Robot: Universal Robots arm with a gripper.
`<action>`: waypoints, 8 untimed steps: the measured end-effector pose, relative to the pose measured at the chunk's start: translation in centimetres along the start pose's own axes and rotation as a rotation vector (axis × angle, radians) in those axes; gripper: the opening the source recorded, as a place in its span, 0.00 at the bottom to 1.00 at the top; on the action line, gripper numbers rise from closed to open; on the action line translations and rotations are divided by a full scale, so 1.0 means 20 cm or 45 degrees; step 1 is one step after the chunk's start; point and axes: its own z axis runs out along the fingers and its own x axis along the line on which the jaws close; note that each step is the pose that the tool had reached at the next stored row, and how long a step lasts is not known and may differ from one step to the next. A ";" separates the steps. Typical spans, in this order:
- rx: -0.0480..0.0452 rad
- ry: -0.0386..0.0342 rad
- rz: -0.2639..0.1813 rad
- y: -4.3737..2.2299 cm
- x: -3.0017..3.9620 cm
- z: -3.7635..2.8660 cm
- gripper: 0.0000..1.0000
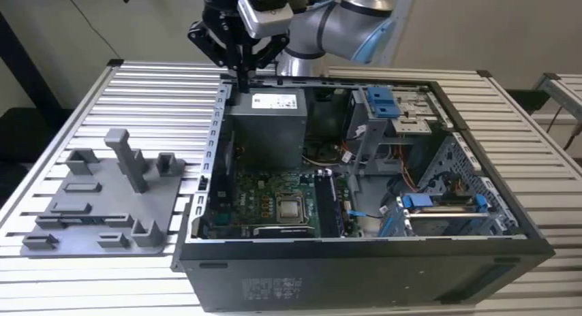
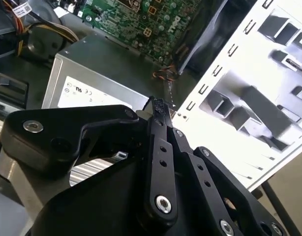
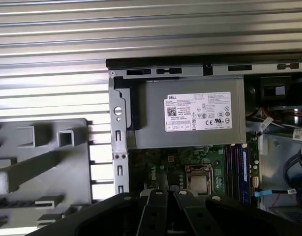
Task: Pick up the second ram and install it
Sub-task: 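Reach for the second ram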
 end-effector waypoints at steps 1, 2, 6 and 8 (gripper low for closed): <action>0.000 0.0000 0.000 0.000 0.007 0.000 0.11; 0.000 0.0000 0.000 -0.001 0.015 0.000 0.11; 0.000 0.0000 0.000 -0.003 0.043 -0.001 0.11; 0.000 0.0001 0.000 -0.004 0.057 -0.001 0.11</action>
